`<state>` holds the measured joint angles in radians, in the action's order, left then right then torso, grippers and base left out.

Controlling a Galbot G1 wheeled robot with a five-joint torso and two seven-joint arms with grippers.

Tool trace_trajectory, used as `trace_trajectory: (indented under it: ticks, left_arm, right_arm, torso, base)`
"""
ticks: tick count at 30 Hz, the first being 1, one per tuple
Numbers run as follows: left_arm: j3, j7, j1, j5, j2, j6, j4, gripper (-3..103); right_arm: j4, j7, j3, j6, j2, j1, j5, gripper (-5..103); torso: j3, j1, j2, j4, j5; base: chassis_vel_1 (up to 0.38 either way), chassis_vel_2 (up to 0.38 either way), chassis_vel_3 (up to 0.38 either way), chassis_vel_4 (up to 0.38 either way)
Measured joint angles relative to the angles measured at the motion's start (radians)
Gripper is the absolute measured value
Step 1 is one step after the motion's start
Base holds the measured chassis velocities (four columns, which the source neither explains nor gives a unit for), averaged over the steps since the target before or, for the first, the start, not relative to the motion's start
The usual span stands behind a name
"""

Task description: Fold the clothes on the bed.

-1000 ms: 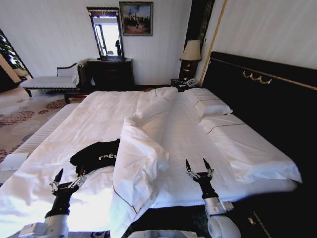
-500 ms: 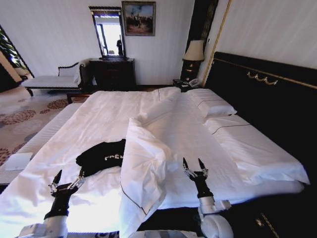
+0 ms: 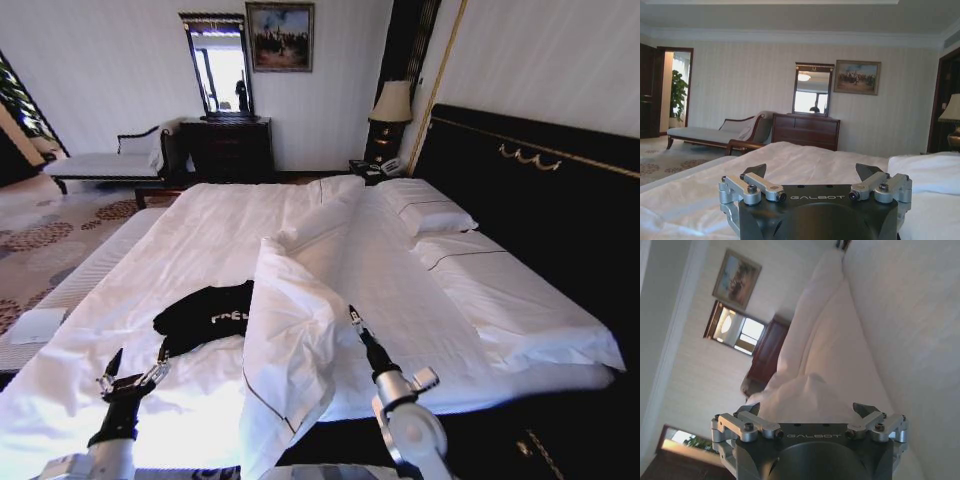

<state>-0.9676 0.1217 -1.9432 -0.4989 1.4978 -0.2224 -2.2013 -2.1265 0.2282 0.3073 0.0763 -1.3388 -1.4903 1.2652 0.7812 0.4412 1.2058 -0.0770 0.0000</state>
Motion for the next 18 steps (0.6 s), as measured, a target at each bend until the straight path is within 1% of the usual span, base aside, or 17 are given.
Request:
trace_trajectory:
  ticks: [3,4,7,8,12,13,14,15,18]
  left_arm:
    - [-0.003,0.000,-0.002,0.006,0.000,-0.001,0.012,100]
    - [-0.003,0.000,-0.002,0.006,0.000,-0.001,0.012,100]
    - [-0.005,-0.001,-0.001,0.010,-0.003,-0.001,0.023,100]
    - [-0.005,-0.001,-0.001,0.010,-0.003,-0.001,0.023,100]
    - [-0.007,-0.002,0.007,0.012,-0.007,0.006,0.027,100]
    - [-0.007,-0.002,0.007,0.012,-0.007,0.006,0.027,100]
    - [-0.007,-0.003,0.009,0.012,-0.007,0.008,0.029,100]
    - [-0.006,-0.003,0.013,0.013,-0.008,0.012,0.035,100]
    - [-0.001,-0.004,0.019,0.019,-0.007,0.014,0.045,100]
  right_arm:
    - [0.025,0.006,-0.027,0.025,0.023,0.065,0.050,100]
    - [0.025,0.006,-0.027,0.025,0.023,0.065,0.050,100]
    - [0.042,0.037,-0.061,0.054,0.043,0.122,0.084,100]
    - [0.042,0.037,-0.061,0.054,0.043,0.122,0.084,100]
    - [0.070,0.036,-0.111,0.065,0.090,0.178,0.102,100]
    - [0.070,0.036,-0.111,0.065,0.090,0.178,0.102,100]
    - [0.074,0.029,-0.118,0.067,0.100,0.186,0.107,100]
    - [0.083,0.004,-0.135,0.073,0.122,0.208,0.119,100]
    - [0.109,-0.042,-0.158,0.080,0.148,0.237,0.127,100]
  torso:
    - [0.000,0.000,0.000,-0.0001,0.0001]
    - [0.000,0.000,0.000,-0.0001,0.0001]
    - [0.000,0.000,0.000,-0.0001,-0.0001]
    - [0.000,0.000,0.000,-0.0001,-0.0001]
    - [0.000,0.000,0.000,-0.0001,0.0000]
    - [0.000,0.000,0.000,-0.0001,0.0000]
    - [0.000,0.000,0.000,-0.0001,0.0000]
    - [0.000,0.000,0.000,-0.0001,0.0000]
    - [0.000,0.000,0.000,-0.0002,-0.0001]
  base:
    - [0.000,0.000,0.000,0.000]
    - [0.000,0.000,0.000,0.000]
    - [0.000,0.000,0.000,0.000]
    - [0.000,0.000,0.000,0.000]
    - [0.000,0.000,0.000,0.000]
    - [0.000,0.000,0.000,0.000]
    - [0.000,0.000,0.000,0.000]
    - [0.000,0.000,0.000,0.000]
    - [0.000,0.000,0.000,0.000]
